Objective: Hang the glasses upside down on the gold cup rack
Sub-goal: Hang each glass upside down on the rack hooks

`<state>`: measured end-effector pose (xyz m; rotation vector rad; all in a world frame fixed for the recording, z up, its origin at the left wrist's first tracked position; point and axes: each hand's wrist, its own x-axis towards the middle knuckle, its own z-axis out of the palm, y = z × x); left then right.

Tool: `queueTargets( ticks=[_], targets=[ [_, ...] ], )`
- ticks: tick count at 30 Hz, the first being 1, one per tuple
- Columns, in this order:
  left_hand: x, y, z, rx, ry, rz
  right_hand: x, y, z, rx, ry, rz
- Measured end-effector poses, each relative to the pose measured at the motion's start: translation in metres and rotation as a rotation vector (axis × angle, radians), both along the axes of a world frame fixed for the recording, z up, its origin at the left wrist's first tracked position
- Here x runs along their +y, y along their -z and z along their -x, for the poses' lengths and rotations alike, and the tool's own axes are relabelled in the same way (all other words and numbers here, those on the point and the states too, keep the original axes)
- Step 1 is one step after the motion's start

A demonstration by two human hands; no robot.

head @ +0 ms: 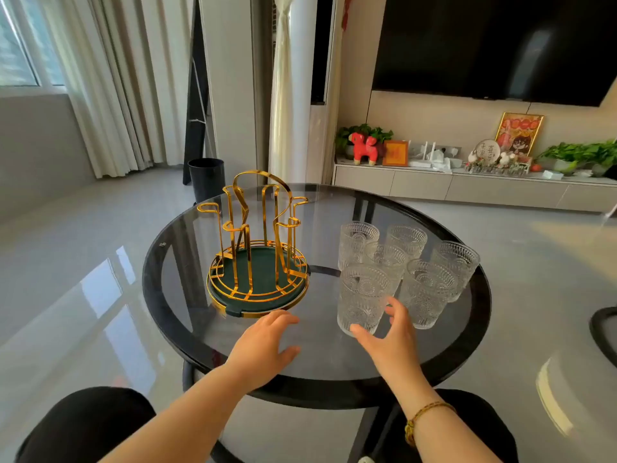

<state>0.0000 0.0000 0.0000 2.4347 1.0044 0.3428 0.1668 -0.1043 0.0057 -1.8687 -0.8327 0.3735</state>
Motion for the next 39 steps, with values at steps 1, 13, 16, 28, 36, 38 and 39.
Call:
queueTargets(
  ticks=[1,13,16,28,36,38,39],
  targets=[
    [0.0,0.003,0.0,0.063,0.002,-0.021,0.003,0.002,0.001,-0.005,0.005,0.012],
    [0.007,0.017,-0.002,0.293,0.051,-0.168,0.027,0.008,-0.003,-0.065,0.035,0.057],
    [0.007,0.019,-0.002,0.272,0.045,-0.177,0.028,0.009,-0.006,-0.038,0.02,0.056],
    [0.007,-0.034,0.026,-0.541,-0.19,-0.383,0.024,-0.02,-0.008,0.198,-0.135,-0.178],
    [0.055,-0.083,0.028,-0.466,-0.256,-0.534,0.032,-0.074,-0.013,0.134,-0.279,-0.199],
    [0.065,-0.084,0.029,-0.399,-0.231,-0.51,0.037,-0.089,-0.015,0.136,-0.271,-0.217],
    [0.067,-0.085,0.029,-0.382,-0.226,-0.5,0.039,-0.097,-0.017,0.131,-0.278,-0.229]
  ],
)
